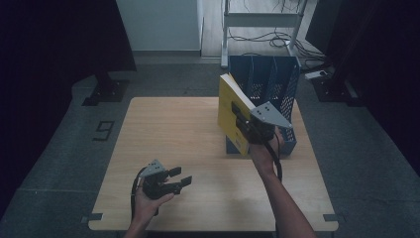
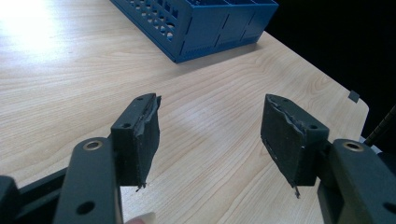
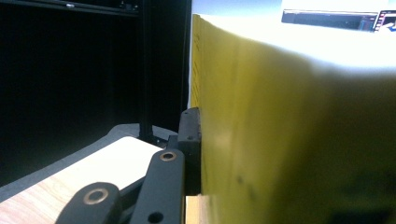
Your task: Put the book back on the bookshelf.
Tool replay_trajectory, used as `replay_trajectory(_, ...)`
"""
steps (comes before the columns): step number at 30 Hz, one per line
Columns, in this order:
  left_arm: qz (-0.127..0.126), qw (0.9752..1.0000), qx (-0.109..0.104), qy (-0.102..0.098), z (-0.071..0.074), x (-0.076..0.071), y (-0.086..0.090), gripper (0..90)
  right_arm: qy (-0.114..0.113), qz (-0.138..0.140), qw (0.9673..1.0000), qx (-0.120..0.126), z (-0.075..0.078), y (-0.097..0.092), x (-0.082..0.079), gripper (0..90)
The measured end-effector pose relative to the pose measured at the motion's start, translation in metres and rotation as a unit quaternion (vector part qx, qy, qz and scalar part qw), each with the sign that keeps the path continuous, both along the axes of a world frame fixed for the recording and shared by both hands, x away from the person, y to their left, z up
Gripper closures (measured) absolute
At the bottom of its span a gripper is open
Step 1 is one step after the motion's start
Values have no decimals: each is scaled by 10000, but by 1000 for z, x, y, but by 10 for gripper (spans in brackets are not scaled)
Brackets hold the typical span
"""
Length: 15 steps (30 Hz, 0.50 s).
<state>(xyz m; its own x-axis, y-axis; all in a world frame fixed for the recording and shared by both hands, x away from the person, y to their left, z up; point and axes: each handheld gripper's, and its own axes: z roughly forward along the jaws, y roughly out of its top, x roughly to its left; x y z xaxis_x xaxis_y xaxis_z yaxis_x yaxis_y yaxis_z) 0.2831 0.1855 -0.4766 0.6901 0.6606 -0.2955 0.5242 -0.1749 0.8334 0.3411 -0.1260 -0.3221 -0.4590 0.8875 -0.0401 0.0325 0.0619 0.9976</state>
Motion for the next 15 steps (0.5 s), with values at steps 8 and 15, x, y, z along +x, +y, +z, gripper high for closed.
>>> replay_trajectory(8,-39,10000,10,-3,-1,0,0,369,18,-153,9998,107,5,-11,6,745)
replay_trajectory(15,-89,10000,-14,-11,-1,1,0,366,36,-289,9995,158,9,-16,13,744)
